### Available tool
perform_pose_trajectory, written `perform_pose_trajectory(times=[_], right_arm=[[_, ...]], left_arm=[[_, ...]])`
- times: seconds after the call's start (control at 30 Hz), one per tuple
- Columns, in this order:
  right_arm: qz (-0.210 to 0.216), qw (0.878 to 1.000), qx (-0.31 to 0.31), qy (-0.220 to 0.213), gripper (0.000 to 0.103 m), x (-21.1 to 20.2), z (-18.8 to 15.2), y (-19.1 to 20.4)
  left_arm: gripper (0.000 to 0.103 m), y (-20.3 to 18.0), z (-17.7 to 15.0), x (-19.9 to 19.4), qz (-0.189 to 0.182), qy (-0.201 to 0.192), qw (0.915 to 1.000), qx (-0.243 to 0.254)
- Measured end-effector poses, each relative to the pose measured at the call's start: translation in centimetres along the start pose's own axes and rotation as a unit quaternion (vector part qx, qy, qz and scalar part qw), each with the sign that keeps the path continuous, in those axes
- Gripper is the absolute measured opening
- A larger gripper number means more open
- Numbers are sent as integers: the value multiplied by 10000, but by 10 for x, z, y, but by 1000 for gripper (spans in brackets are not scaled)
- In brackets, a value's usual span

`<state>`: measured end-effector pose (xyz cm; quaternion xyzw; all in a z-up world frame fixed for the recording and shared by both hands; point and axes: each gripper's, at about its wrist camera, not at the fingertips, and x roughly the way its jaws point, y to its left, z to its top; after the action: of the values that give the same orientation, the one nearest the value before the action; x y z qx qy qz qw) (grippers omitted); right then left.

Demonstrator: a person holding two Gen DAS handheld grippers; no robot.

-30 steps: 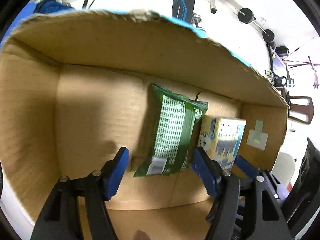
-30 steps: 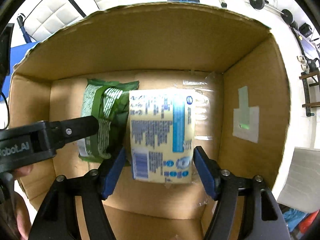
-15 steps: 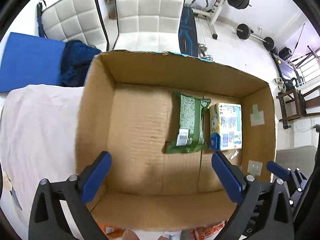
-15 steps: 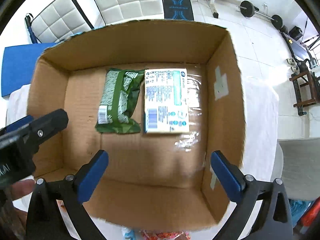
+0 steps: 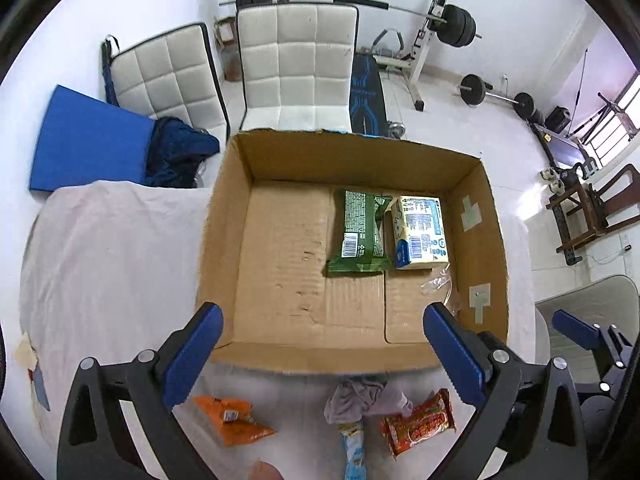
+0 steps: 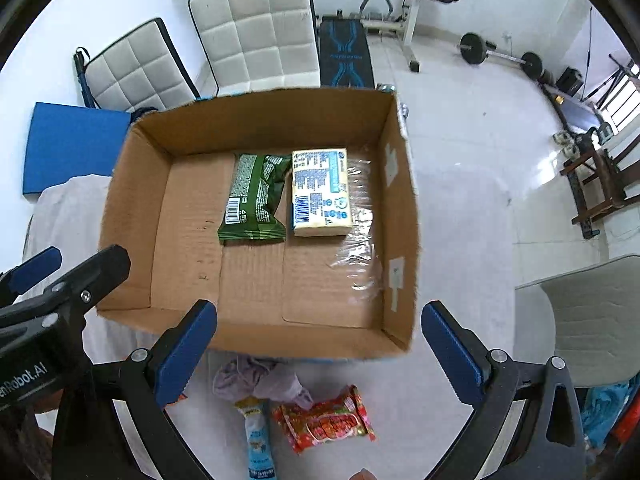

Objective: Organize soft objects
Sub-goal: 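Withdraw both tools from the box back toward the remaining snacks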

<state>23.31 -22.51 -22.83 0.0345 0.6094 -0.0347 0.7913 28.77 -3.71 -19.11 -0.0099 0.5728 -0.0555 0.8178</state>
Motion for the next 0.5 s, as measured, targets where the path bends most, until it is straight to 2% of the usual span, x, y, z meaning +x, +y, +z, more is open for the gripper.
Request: perform_pose_trajectory(times=[0.3, 0.4, 0.5], right_arm=[[56, 9993, -89, -369, 103, -39, -30, -2], [219, 9993, 24, -289, 103, -44, -44, -8], [467, 9985, 294, 42, 103, -32, -65, -19]], left_arm=[[103, -8, -26, -43, 63, -406, 9991, 79], [103, -7, -38, -45, 126, -415, 9991, 28], [103, -1, -59, -38, 224, -256, 9993, -120]])
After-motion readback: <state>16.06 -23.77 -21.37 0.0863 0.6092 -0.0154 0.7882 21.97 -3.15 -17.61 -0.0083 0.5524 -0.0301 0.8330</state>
